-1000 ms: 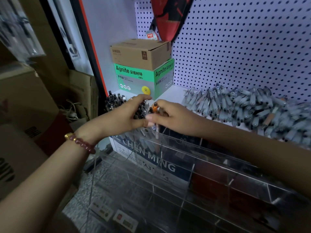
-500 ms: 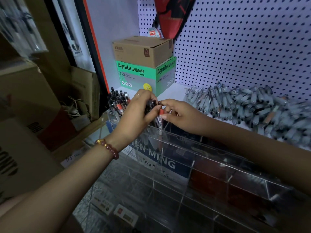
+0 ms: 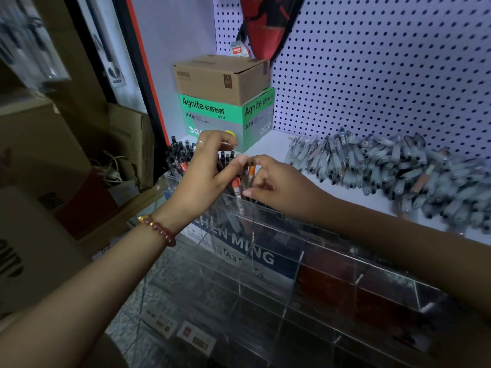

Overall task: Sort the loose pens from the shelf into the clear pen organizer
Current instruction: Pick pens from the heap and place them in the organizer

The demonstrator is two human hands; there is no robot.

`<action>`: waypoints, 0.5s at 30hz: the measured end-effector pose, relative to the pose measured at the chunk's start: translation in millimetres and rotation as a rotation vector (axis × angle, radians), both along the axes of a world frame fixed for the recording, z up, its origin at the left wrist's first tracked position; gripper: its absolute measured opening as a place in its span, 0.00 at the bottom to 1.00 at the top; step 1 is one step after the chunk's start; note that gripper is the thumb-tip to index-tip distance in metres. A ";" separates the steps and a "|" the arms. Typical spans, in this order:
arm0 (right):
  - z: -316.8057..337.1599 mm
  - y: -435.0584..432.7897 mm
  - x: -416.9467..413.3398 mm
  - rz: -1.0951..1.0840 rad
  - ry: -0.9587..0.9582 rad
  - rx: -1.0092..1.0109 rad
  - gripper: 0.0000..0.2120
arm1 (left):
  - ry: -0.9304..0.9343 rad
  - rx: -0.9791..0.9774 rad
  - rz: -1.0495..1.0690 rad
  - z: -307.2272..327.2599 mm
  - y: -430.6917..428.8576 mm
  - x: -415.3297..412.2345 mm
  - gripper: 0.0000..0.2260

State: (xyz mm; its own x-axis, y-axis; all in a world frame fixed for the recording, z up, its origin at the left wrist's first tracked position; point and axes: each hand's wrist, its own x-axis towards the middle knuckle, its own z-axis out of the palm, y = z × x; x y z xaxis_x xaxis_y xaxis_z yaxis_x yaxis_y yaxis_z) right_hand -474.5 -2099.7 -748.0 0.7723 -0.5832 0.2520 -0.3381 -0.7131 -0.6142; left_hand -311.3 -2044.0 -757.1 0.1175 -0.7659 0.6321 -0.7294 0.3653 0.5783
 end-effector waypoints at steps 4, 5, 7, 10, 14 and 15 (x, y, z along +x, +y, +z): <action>-1.5 -2.2 -3.5 -0.057 0.046 -0.071 0.19 | 0.168 0.071 0.076 -11.3 15.6 -10.8 0.32; -1.5 -2.6 -2.5 -0.063 0.066 -0.096 0.15 | 0.174 0.092 0.104 -15.6 19.2 -14.4 0.36; -1.7 -4.2 -1.1 -0.080 0.082 -0.118 0.05 | 0.146 0.124 0.161 -22.3 23.7 -19.9 0.39; 0.5 -3.7 0.9 -0.081 0.057 -0.118 0.14 | 0.103 0.164 0.235 -26.5 25.0 -24.0 0.43; -0.2 -3.6 1.2 -0.050 0.054 -0.080 0.11 | 0.051 0.172 0.259 -23.5 24.1 -26.5 0.44; -1.2 -5.2 2.3 -0.046 0.049 -0.065 0.07 | 0.033 0.177 0.253 -21.7 23.6 -26.7 0.43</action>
State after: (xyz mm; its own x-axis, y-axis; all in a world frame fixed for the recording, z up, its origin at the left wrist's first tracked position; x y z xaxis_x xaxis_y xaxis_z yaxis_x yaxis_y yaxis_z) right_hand -472.2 -2104.9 -749.2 0.7573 -0.6023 0.2525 -0.4004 -0.7336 -0.5491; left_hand -338.0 -2020.5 -778.7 0.3370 -0.8077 0.4838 -0.7638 0.0659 0.6421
